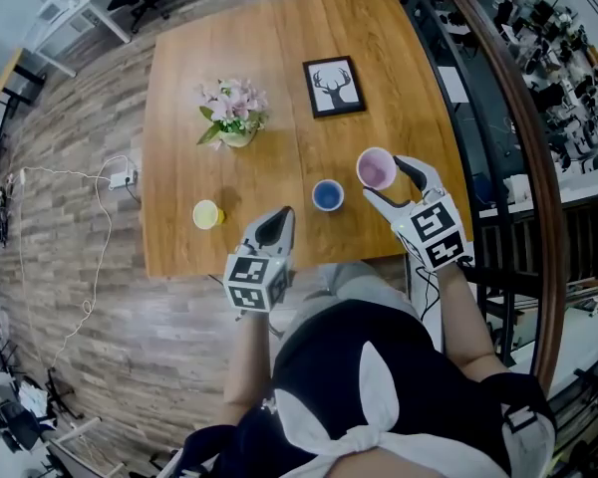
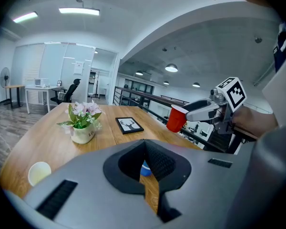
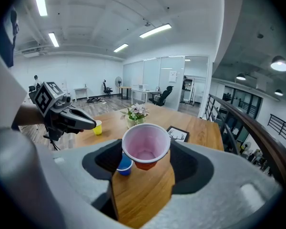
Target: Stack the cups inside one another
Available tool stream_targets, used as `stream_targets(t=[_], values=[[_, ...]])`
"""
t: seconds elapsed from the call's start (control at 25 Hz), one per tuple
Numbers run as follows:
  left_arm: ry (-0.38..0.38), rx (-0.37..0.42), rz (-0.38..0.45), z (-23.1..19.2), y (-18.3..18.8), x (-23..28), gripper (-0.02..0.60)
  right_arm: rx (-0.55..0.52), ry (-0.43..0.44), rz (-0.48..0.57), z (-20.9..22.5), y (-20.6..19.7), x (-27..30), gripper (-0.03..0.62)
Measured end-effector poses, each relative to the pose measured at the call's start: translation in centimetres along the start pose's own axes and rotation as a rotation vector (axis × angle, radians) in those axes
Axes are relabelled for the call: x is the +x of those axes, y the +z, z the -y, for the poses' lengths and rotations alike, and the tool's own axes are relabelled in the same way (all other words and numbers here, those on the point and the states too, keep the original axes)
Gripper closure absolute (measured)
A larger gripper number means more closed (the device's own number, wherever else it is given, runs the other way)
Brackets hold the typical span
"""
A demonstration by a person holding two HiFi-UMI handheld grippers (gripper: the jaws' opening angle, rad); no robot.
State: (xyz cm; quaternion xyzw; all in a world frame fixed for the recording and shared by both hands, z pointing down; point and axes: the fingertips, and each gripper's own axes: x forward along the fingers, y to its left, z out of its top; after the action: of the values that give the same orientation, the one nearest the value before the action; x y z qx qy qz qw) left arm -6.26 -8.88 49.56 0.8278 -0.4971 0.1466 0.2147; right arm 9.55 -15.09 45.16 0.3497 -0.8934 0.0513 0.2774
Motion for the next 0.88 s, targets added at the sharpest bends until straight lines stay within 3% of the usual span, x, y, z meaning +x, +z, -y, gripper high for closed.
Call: stream_targets(t=[0.36, 0.88], values=[[0.041, -0.026, 0.008, -1.4, -0.6, -1.2, 0.565, -0.040, 0.095, 0.018, -3.5, 1.5, 2.3, 0.284], [0.074, -0.057, 0.015, -2.4, -1.1, -2.5, 0.565, -0.073, 0.153, 0.032, -5.8, 3.0, 3.7, 0.284]])
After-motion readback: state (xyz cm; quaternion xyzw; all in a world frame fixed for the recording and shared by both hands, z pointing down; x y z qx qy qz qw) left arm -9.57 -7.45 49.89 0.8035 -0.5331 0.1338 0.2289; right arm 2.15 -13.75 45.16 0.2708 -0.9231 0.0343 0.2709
